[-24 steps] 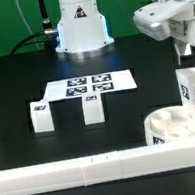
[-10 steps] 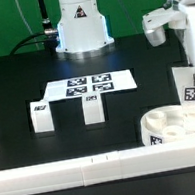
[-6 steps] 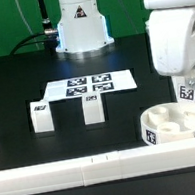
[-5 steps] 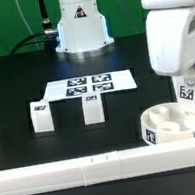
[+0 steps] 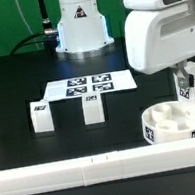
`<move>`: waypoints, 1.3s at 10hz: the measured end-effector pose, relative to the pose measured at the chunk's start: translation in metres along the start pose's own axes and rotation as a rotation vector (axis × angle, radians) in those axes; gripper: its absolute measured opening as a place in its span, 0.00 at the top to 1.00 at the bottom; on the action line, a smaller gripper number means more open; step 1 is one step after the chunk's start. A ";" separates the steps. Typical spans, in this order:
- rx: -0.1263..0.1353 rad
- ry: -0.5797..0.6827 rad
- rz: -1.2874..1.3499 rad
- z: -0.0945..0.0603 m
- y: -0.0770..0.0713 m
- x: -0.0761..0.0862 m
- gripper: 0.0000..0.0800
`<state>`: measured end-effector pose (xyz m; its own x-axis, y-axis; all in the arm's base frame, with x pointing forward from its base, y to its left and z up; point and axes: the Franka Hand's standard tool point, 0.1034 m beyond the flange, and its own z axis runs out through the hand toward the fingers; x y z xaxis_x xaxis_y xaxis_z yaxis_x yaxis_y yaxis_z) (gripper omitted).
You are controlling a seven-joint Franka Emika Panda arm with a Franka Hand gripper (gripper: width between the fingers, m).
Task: Assemble stool
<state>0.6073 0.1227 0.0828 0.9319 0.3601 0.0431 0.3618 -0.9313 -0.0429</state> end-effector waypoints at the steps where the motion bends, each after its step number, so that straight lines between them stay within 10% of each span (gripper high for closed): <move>1: 0.001 0.000 0.039 0.000 0.000 0.000 0.58; 13: 0.066 0.030 1.343 0.003 0.004 -0.005 0.58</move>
Offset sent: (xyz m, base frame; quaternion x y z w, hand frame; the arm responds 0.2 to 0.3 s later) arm -0.0153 0.0042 -0.0054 0.0279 0.0030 0.2550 0.9665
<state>0.6046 0.1171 0.0797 0.5633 -0.8248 -0.0484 -0.8233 -0.5555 -0.1162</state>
